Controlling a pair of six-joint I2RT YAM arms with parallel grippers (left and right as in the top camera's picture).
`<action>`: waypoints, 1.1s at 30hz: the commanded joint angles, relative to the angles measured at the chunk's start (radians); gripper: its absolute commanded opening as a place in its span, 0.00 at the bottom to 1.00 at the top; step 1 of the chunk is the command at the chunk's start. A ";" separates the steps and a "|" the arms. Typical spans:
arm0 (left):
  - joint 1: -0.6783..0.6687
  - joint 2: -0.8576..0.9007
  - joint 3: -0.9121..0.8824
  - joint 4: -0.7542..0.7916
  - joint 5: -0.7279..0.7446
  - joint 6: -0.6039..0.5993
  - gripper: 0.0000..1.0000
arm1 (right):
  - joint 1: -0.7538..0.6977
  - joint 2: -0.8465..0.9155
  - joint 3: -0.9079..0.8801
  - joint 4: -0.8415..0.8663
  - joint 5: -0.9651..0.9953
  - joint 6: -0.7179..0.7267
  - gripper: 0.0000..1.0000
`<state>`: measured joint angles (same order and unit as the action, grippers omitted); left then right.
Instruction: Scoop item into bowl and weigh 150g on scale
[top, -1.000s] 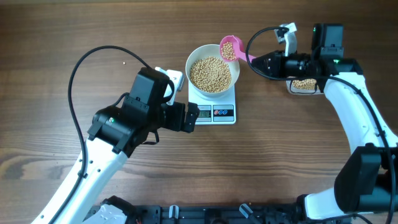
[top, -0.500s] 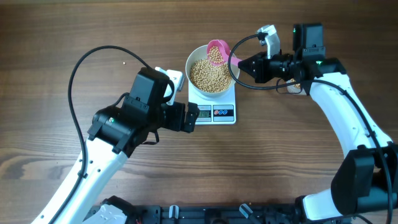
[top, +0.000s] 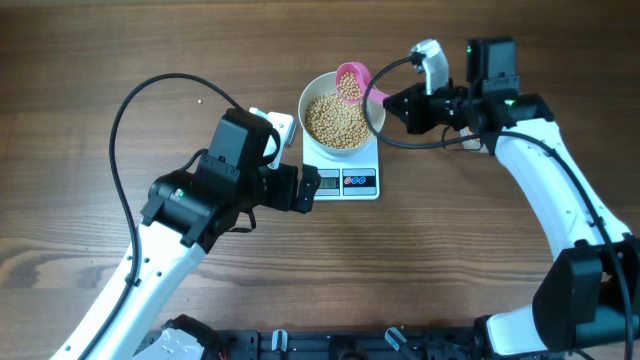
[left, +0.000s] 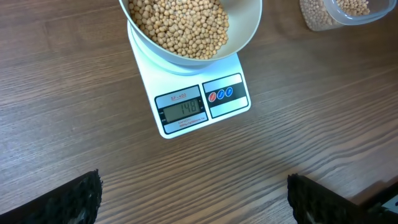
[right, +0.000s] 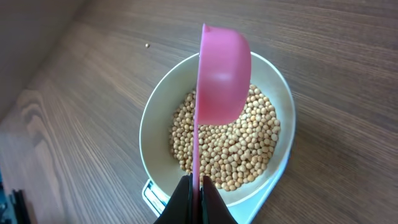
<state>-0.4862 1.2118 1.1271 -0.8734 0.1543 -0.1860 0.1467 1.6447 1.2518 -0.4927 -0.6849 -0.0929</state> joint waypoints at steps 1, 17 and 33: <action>-0.005 0.002 0.005 0.002 0.009 -0.002 1.00 | 0.031 -0.033 0.032 0.010 0.043 -0.040 0.04; -0.005 0.002 0.005 0.002 0.009 -0.002 1.00 | 0.069 -0.065 0.039 -0.016 0.153 -0.106 0.04; -0.005 0.002 0.005 0.002 0.009 -0.002 1.00 | 0.070 -0.066 0.040 0.000 0.167 -0.065 0.04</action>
<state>-0.4862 1.2118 1.1271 -0.8734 0.1543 -0.1860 0.2134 1.6096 1.2652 -0.4969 -0.5194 -0.1768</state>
